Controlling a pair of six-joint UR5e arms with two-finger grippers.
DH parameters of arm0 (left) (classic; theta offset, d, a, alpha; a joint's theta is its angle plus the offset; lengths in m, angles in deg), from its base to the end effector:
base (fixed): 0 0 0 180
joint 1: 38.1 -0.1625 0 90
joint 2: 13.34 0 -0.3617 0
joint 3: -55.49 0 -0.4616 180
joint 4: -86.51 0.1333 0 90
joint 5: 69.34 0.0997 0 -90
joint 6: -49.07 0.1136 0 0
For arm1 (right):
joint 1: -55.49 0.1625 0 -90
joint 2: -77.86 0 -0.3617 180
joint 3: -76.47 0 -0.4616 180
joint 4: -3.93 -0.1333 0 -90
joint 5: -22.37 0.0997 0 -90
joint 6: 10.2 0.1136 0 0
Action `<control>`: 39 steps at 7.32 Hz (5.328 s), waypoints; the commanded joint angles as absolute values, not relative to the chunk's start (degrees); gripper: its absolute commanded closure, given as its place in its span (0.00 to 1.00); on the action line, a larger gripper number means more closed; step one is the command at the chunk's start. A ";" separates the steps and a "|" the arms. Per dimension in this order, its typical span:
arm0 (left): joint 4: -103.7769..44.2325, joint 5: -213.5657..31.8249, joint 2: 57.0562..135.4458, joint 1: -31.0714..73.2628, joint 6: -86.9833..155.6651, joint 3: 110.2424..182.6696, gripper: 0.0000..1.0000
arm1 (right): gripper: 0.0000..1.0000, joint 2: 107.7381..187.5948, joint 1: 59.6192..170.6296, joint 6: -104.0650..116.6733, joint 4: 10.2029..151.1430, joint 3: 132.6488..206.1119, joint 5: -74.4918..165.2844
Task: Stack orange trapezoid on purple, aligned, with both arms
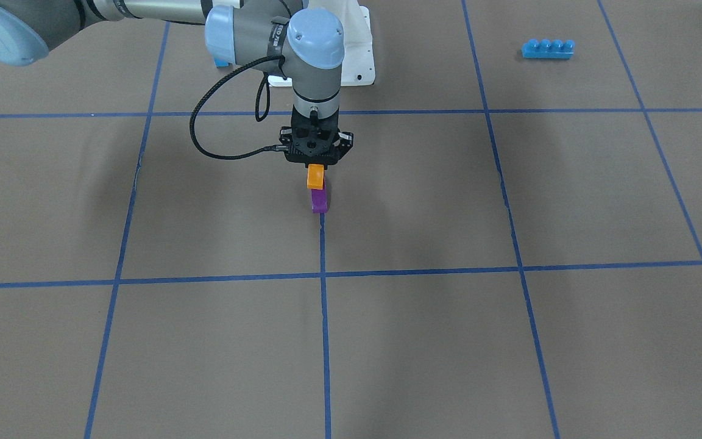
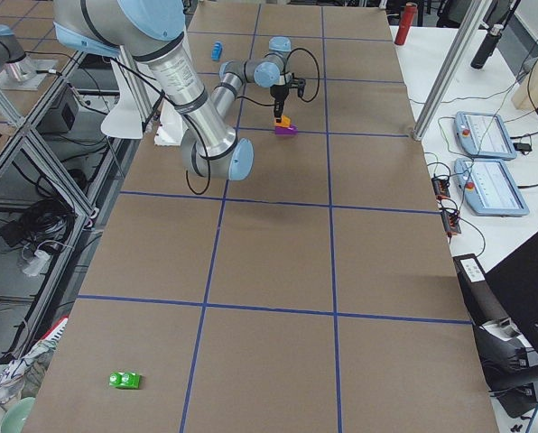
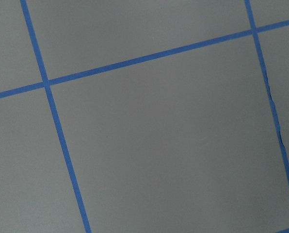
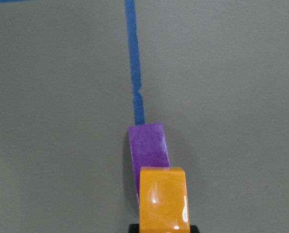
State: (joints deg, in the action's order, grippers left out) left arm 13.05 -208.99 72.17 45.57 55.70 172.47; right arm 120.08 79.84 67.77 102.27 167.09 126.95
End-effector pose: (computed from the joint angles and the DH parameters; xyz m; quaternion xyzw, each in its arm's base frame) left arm 0.0092 -0.5070 0.4093 0.0482 0.4192 0.1239 0.8981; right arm -0.6141 -0.3928 0.0804 -0.0072 -0.3600 0.0568 0.9312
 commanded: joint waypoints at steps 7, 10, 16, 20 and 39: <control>13.03 -209.00 72.18 45.57 55.75 172.47 0.00 | 0.01 120.22 78.96 67.85 98.85 164.63 125.73; 13.03 -209.00 72.17 45.57 55.93 171.33 0.00 | 0.00 119.96 81.32 67.50 99.46 165.50 126.52; -3.72 -205.30 66.91 49.52 58.83 157.82 0.00 | 0.00 123.72 96.69 49.54 112.51 175.40 140.14; -2.79 -205.22 67.17 54.54 59.26 158.58 0.00 | 0.00 142.58 114.50 18.55 113.79 182.64 147.86; 1.78 -200.29 66.46 54.80 59.35 161.13 0.00 | 0.00 172.70 149.01 -19.86 108.43 180.71 152.72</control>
